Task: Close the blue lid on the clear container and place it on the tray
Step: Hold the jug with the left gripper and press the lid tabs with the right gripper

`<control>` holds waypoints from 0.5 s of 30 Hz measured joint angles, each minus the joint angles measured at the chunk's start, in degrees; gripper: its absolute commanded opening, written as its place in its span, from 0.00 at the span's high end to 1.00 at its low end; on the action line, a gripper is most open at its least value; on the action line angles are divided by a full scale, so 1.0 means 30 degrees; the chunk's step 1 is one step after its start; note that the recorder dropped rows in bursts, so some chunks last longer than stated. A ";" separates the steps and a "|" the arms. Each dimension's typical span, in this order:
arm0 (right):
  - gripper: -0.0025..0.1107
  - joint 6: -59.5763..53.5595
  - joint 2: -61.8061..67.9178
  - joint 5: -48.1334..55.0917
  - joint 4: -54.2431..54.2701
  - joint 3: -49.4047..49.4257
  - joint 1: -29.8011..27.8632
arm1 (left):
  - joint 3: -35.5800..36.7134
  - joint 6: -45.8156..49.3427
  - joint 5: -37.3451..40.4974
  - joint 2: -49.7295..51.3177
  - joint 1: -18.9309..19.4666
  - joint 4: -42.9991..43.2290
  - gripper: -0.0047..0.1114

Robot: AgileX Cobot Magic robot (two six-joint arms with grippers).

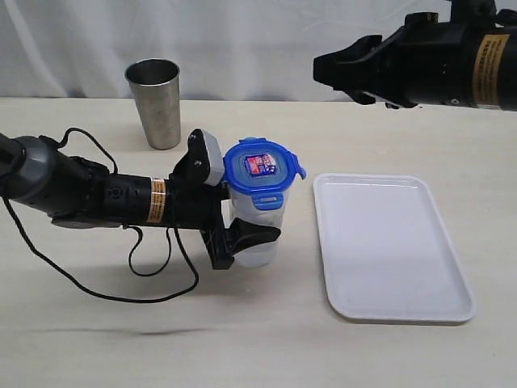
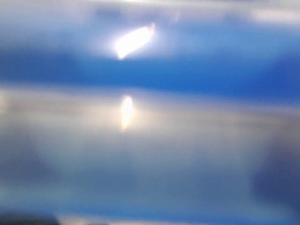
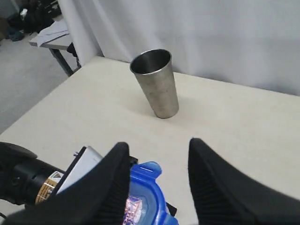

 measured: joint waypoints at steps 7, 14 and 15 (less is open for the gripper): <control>0.63 0.0204 0.2033 0.4240 -0.0532 0.0054 -0.0997 | 0.0000 -0.0681 -0.1199 0.0037 0.0412 0.2361 0.96; 0.63 -0.9700 0.3159 1.6896 0.8433 0.0889 -0.1123 | 0.0000 -0.0832 -0.1324 0.0037 0.0412 0.2655 0.96; 0.63 -1.1291 0.3159 1.6898 1.0098 0.0841 -0.1168 | 0.0000 -0.0832 -0.1324 0.0037 0.0412 0.2695 0.96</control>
